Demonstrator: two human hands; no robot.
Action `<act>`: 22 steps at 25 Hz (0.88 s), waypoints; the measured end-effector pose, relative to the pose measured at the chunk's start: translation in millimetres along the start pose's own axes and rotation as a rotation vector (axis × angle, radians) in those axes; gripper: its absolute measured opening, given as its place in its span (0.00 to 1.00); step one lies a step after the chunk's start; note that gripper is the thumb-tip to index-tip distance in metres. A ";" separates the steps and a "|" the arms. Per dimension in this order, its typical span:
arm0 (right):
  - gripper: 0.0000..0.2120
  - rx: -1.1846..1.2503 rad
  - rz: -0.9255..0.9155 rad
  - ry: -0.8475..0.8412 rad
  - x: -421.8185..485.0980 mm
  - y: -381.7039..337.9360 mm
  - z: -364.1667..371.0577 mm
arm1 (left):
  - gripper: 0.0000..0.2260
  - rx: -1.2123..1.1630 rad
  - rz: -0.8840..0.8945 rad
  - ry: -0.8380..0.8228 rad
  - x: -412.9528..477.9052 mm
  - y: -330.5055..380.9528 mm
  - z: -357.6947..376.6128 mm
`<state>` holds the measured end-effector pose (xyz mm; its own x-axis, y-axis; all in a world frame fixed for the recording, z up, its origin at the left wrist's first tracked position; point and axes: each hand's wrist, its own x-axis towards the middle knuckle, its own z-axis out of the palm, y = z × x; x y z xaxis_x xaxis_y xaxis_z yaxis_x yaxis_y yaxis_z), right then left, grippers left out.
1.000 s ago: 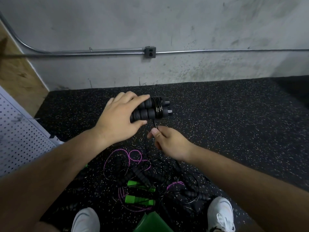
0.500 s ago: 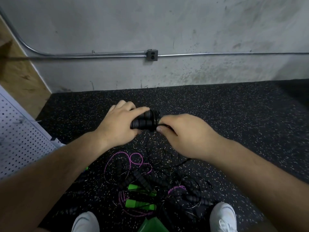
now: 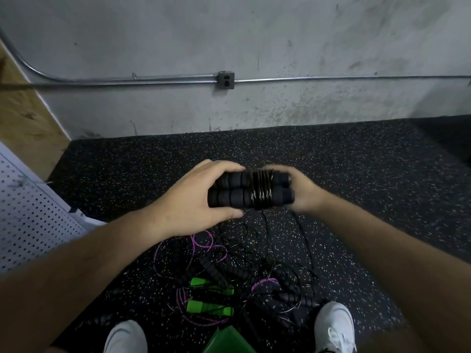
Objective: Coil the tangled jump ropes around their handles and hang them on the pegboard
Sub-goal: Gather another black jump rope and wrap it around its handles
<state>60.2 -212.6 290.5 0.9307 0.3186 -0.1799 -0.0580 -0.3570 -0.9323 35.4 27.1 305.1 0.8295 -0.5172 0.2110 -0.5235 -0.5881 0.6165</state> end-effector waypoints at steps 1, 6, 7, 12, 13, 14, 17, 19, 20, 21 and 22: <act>0.14 -0.129 0.041 -0.027 -0.6 3.1 11.2 | 0.31 0.002 -0.019 0.066 1.1 -0.6 1.4; 0.13 -0.244 0.071 -0.084 -6.6 -12.5 70.2 | 0.31 0.220 -0.099 0.212 16.5 -22.3 0.8; 0.12 -0.247 0.069 -0.090 -8.6 -18.5 76.8 | 0.31 0.272 -0.113 0.203 17.9 -28.1 -0.4; 0.13 -0.306 0.185 -0.179 -20.0 -40.0 75.8 | 0.33 0.408 -0.142 0.165 16.5 -50.7 -5.4; 0.13 -0.339 0.210 -0.222 -23.9 -45.1 72.5 | 0.33 0.441 -0.143 0.154 15.8 -55.0 -6.5; 0.13 -0.395 0.217 -0.250 -28.5 -50.7 68.9 | 0.33 0.470 -0.146 0.140 14.8 -59.0 -7.5; 0.13 -0.791 0.013 -0.141 -37.4 -62.4 52.9 | 0.32 0.494 -0.146 0.072 12.2 -65.1 -6.1; 0.11 -1.041 -0.151 0.040 -36.7 -64.4 41.0 | 0.32 0.470 -0.109 0.000 10.5 -62.5 -3.6; 0.10 -1.092 -0.204 0.117 -34.9 -64.1 35.1 | 0.31 0.455 -0.074 -0.048 9.2 -59.1 -2.1; 0.11 -1.088 -0.233 0.166 -32.0 -62.6 28.9 | 0.31 0.439 -0.034 -0.099 7.8 -54.1 -0.1; 0.11 -1.064 -0.253 0.198 -28.0 -58.9 22.6 | 0.31 0.421 0.003 -0.147 5.7 -48.4 2.0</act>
<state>29.5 -180.6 343.3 0.9186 0.3768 0.1193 0.3929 -0.9030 -0.1735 65.1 51.3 275.0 0.8074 -0.5841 0.0830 -0.5845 -0.7728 0.2471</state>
